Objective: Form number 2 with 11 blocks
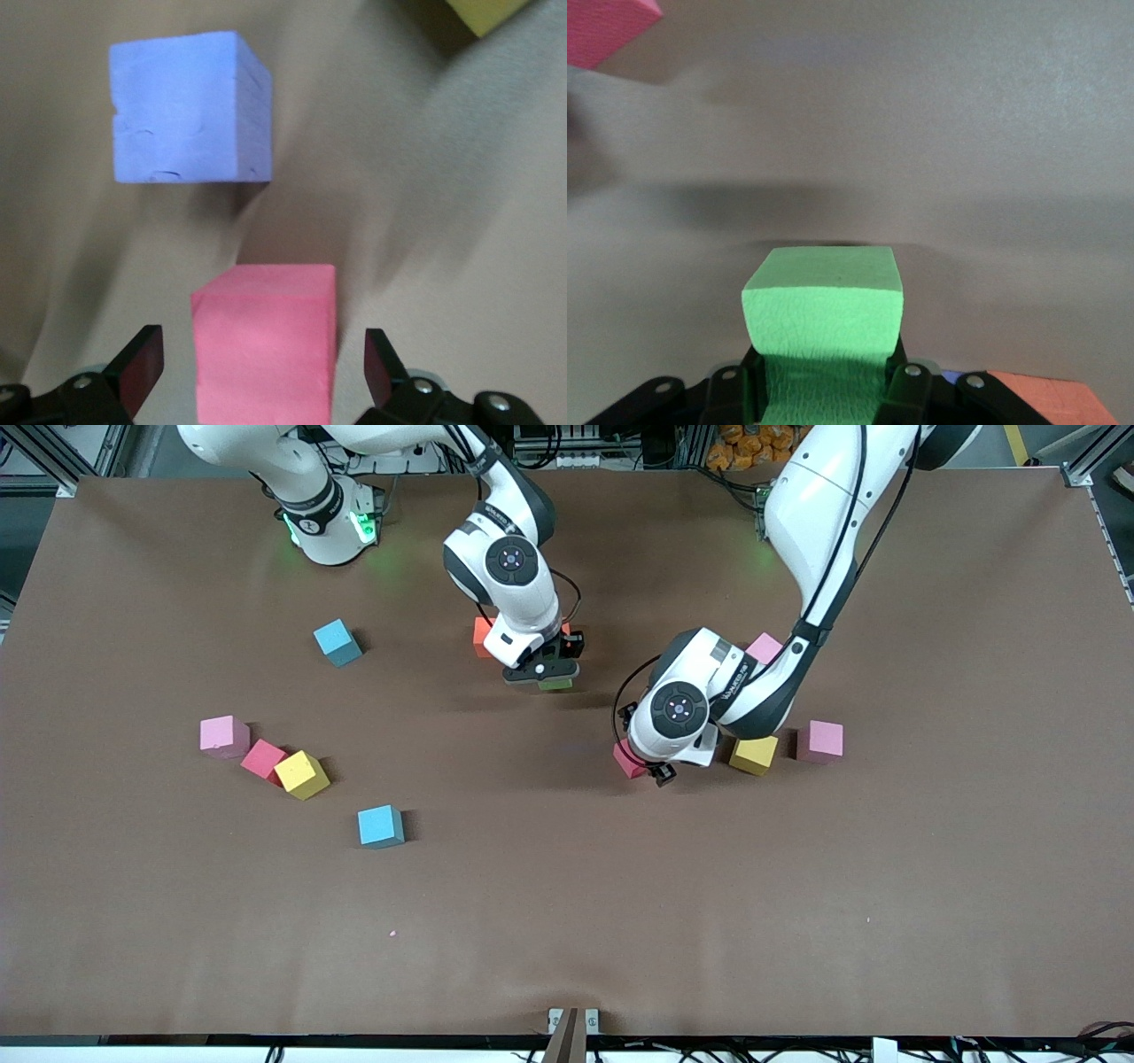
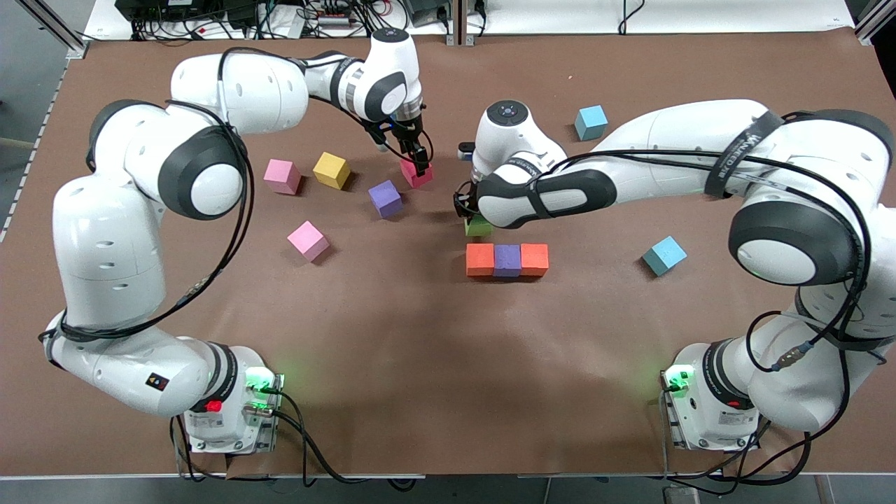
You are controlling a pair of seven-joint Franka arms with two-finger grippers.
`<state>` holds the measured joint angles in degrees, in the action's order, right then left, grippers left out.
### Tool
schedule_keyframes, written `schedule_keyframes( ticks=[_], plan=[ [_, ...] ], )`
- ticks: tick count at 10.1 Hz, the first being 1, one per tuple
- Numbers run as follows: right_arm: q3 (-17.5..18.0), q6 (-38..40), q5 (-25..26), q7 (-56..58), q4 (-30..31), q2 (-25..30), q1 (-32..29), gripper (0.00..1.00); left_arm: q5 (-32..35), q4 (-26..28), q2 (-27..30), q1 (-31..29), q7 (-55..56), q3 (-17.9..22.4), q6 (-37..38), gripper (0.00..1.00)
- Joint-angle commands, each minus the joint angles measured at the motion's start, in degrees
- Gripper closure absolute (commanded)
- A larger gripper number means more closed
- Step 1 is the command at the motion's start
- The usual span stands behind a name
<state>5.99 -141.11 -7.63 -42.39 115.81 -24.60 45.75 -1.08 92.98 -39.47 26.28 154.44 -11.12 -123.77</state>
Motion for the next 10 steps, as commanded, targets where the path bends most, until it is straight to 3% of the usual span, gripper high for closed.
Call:
schedule_keyframes(
  ticks=[1, 6, 8, 10],
  plan=[
    [-0.5, 0.3, 2.3, -4.4, -1.1, -0.6, 1.3, 0.74, 1.1, 0.2, -0.7, 1.0, 2.7, 0.0, 0.8, 0.0],
    [-0.4, 0.1, 5.6, -6.8, -0.9, -2.5, 2.1, 0.74, 1.4, -0.1, -2.3, 1.4, 4.3, 0.4, 0.1, 0.0],
    [-0.1, -0.6, 5.6, -7.1, -0.9, -2.6, 2.1, 0.74, 1.4, -0.3, -2.2, 1.3, 4.2, 0.4, -0.1, 0.33],
    [0.0, -3.1, 5.6, -7.1, 0.4, -3.2, 2.2, 0.73, 1.4, -0.3, -2.1, 1.3, 4.2, 0.4, -0.1, 0.52]
  ],
)
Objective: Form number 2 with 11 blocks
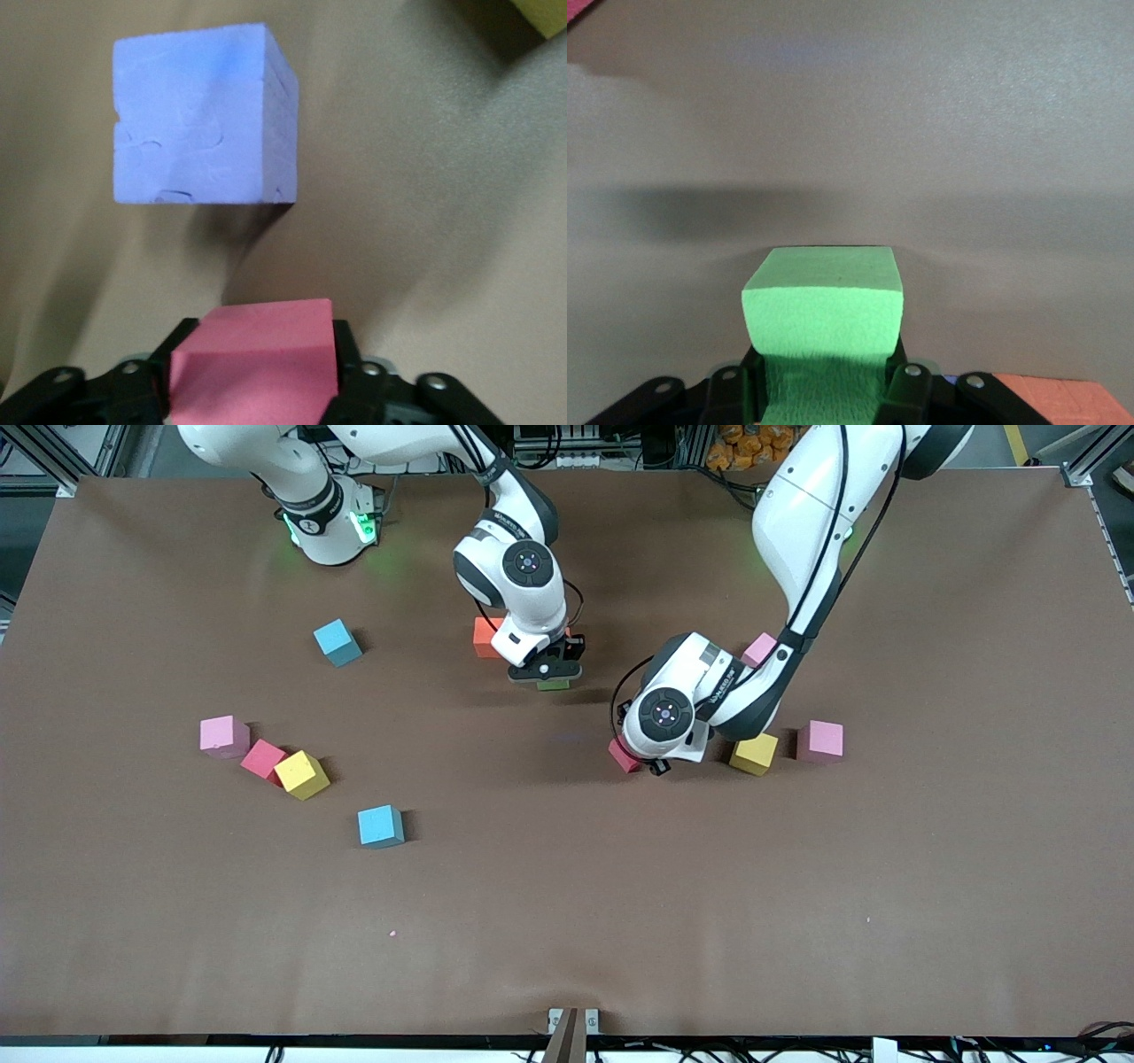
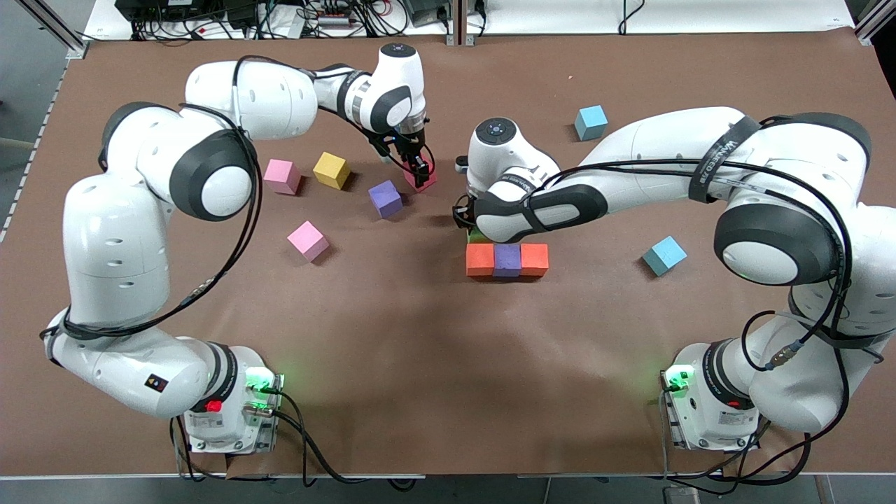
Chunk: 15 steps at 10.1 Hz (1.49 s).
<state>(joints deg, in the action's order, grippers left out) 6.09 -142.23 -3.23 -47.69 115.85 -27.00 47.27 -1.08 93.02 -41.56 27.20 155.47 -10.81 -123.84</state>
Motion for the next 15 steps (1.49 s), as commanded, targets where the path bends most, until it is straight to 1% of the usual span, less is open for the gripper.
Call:
schedule_keyframes(
  ticks=[1, 4, 6, 7, 9, 11, 13, 15],
  plan=[
    [-0.1, -2.3, 1.3, -1.8, 0.6, -0.7, 0.7, 0.73, 1.4, -0.4, 0.0, 0.4, 3.2, 0.1, 0.0, 0.55],
    [0.0, -2.3, 1.5, -1.7, 0.7, -0.7, 0.6, 0.73, 2.2, -0.5, 0.5, 0.2, 1.3, 0.2, 0.0, 0.56],
    [0.0, -1.6, 1.4, -1.6, 0.7, -0.3, 0.5, 0.73, 6.8, -0.6, 0.7, 0.1, -1.5, -0.1, 0.0, 0.56],
    [0.1, -1.3, 1.4, -1.7, 0.8, -0.3, 0.6, 0.73, 8.2, -0.6, 0.7, 0.0, -3.7, -0.3, -0.1, 0.55],
    [0.1, -1.2, 1.4, -1.7, 0.9, -0.3, 0.5, 0.73, 8.6, -0.6, 0.9, 0.2, -9.9, -0.3, -1.5, 0.55],
    [0.1, -0.9, 1.4, -1.7, 0.9, -0.1, 0.5, 0.73, 10.8, -0.6, 0.7, 0.4, -17.3, -0.3, -5.3, 0.56],
    [0.2, 0.1, 1.5, -1.7, 0.9, 0.4, 0.5, 0.73, 11.0, -0.6, 1.1, 0.7, -27.9, -0.4, -5.3, 0.55],
    [0.1, 0.4, 1.4, -1.7, 0.9, 0.6, 0.4, 0.73, 11.0, -0.7, 1.6, 0.4, -41.3, -0.5, -5.3, 0.55]
  ],
)
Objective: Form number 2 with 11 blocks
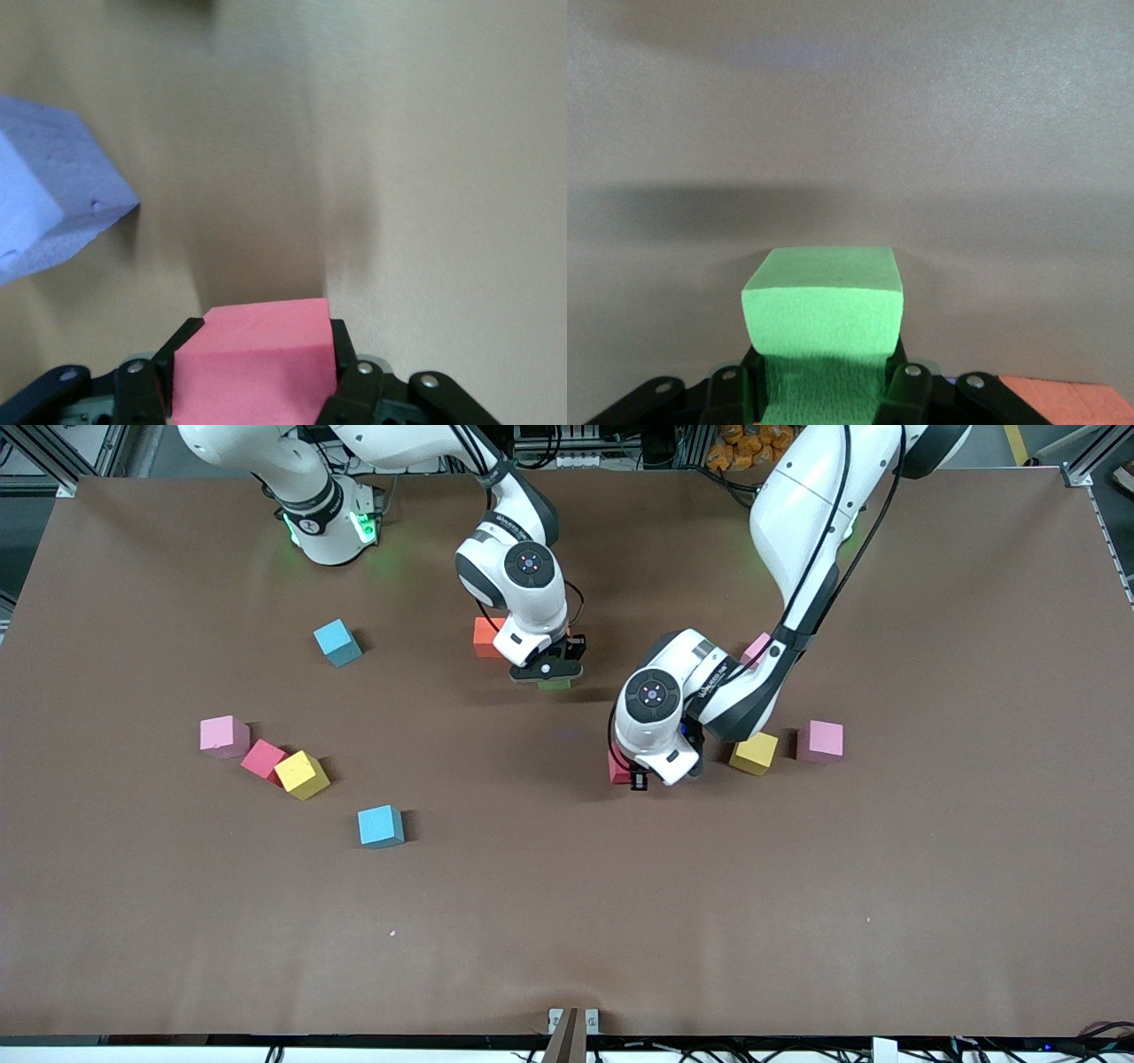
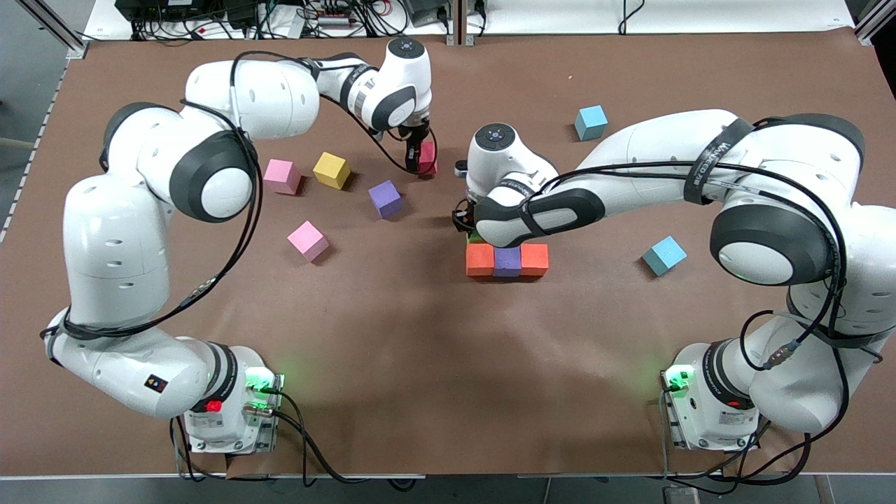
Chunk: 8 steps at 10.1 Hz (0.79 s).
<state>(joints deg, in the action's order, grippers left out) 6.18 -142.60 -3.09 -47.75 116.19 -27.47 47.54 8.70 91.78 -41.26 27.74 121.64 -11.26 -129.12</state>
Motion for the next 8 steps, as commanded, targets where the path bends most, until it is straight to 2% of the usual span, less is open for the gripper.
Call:
schedule_keyframes(
  ticks=[1, 8],
  plan=[
    [0.2, 0.7, 1.3, -1.6, 0.5, 1.1, 0.1, 0.73, 1.3, 0.5, 1.3, 0.0, -12.2, -0.3, 0.0, 0.55],
    [0.2, 0.7, 1.2, -2.2, 0.5, 0.8, 0.3, 0.73, 1.2, 0.3, 1.3, 0.8, -42.5, -0.2, 0.9, 0.55]
  ],
)
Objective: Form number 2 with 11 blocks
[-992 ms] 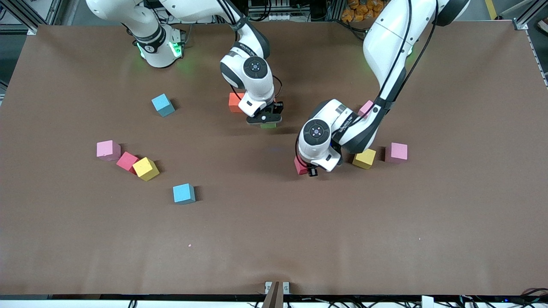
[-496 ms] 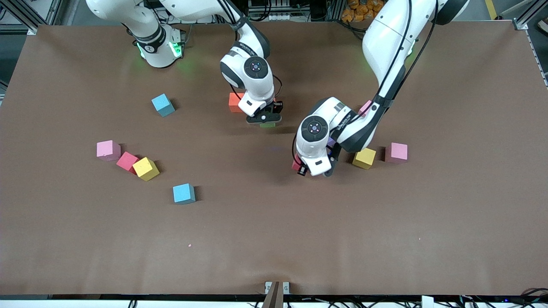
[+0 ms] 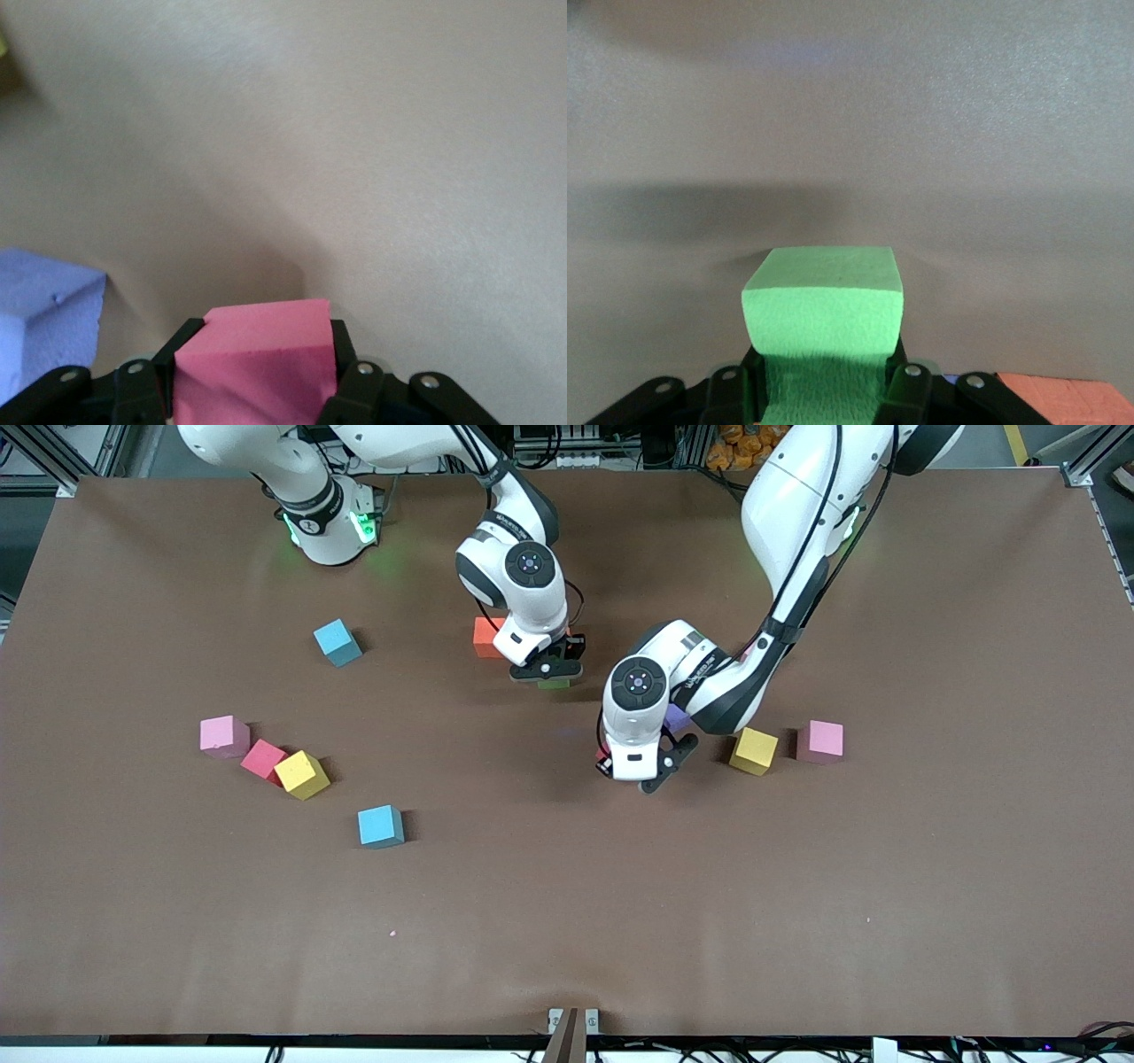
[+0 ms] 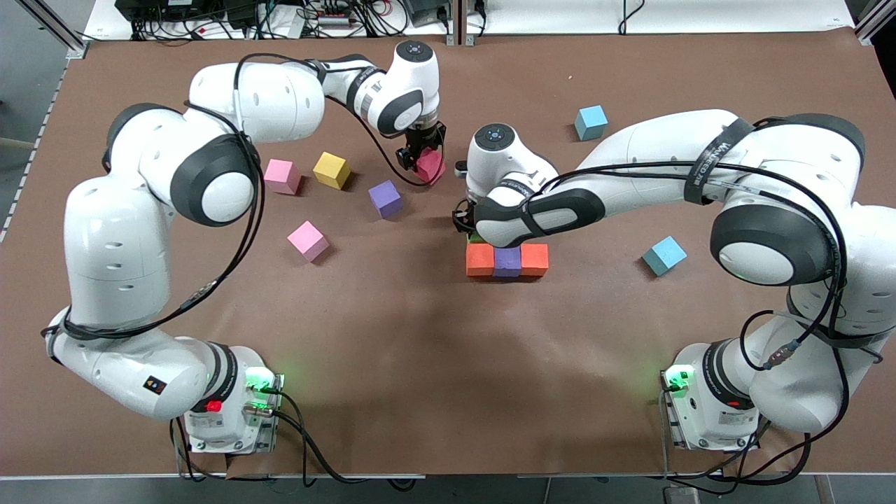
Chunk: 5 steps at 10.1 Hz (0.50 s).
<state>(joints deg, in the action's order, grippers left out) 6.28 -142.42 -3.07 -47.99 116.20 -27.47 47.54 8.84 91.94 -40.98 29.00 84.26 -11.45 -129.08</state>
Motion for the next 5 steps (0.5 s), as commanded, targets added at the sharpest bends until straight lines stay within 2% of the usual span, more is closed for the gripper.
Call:
schedule_keyframes(
  ticks=[1, 2, 3, 4, 5],
  plan=[
    [0.1, 0.6, 1.2, -1.9, 0.5, 0.9, 0.3, 0.73, 1.3, 0.1, 1.1, -0.1, -7.9, 0.0, 0.9, 0.55],
    [0.1, 0.6, 1.3, -1.9, 0.5, 0.9, 0.3, 0.59, 1.3, 0.1, 2.0, -0.2, -10.3, 0.0, 1.5, 0.55],
    [0.1, 0.6, 1.2, -2.1, 0.5, 0.8, 0.3, 0.23, 1.2, -0.8, 1.6, -0.1, -12.3, 0.1, 2.2, 0.55],
    [0.1, 0.6, 1.3, -3.8, 0.5, 0.9, 0.3, 0.0, 1.3, -0.6, 2.0, 0.2, -13.1, 0.1, 3.3, 0.55],
    [0.1, 0.6, 1.2, -4.0, 0.4, 0.9, 0.1, 0.0, 1.3, -1.1, 2.0, 0.3, -14.6, 0.0, 4.0, 0.55]
  ],
)
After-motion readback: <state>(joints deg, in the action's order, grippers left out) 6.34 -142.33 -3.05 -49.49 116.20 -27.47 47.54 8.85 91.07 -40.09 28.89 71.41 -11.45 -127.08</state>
